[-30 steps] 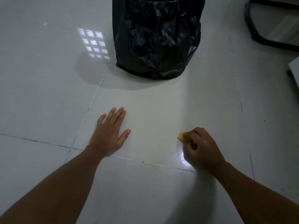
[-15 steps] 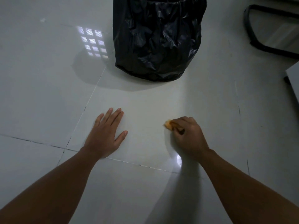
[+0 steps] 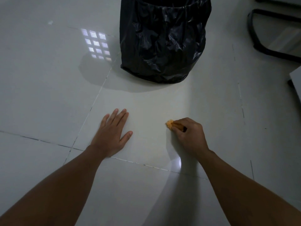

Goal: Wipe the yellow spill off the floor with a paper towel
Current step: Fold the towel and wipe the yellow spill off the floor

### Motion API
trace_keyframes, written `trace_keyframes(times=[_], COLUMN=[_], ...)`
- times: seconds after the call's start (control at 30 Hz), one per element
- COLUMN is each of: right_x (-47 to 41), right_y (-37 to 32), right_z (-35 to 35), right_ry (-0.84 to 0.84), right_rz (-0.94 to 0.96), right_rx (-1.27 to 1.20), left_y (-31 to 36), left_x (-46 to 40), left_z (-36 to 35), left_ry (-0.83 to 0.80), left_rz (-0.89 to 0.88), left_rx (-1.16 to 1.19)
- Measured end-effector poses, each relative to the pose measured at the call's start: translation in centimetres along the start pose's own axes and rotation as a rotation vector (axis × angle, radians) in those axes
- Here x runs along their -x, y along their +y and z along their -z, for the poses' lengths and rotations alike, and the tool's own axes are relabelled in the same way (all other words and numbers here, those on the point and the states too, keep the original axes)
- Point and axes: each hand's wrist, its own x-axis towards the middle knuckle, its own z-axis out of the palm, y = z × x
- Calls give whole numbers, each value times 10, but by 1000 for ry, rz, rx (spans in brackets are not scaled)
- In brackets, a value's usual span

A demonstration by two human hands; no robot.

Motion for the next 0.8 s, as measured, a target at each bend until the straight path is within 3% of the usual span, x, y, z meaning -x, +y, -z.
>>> trace_keyframes(times=[0.53, 0.63, 0.8], right_x=[-12, -17, -47], right_y=[-19, -32, -63], right_z=[6, 13, 32], right_ry=[37, 75, 96], right_rz=[-30, -71, -47], right_rx=[-44, -91, -97], left_y=[16, 24, 41], left_x=[-9, -14, -48], left_z=[42, 63, 110], left_ry=[-59, -7, 77], left_rz=[116, 177, 118], left_rx=[138, 233, 264])
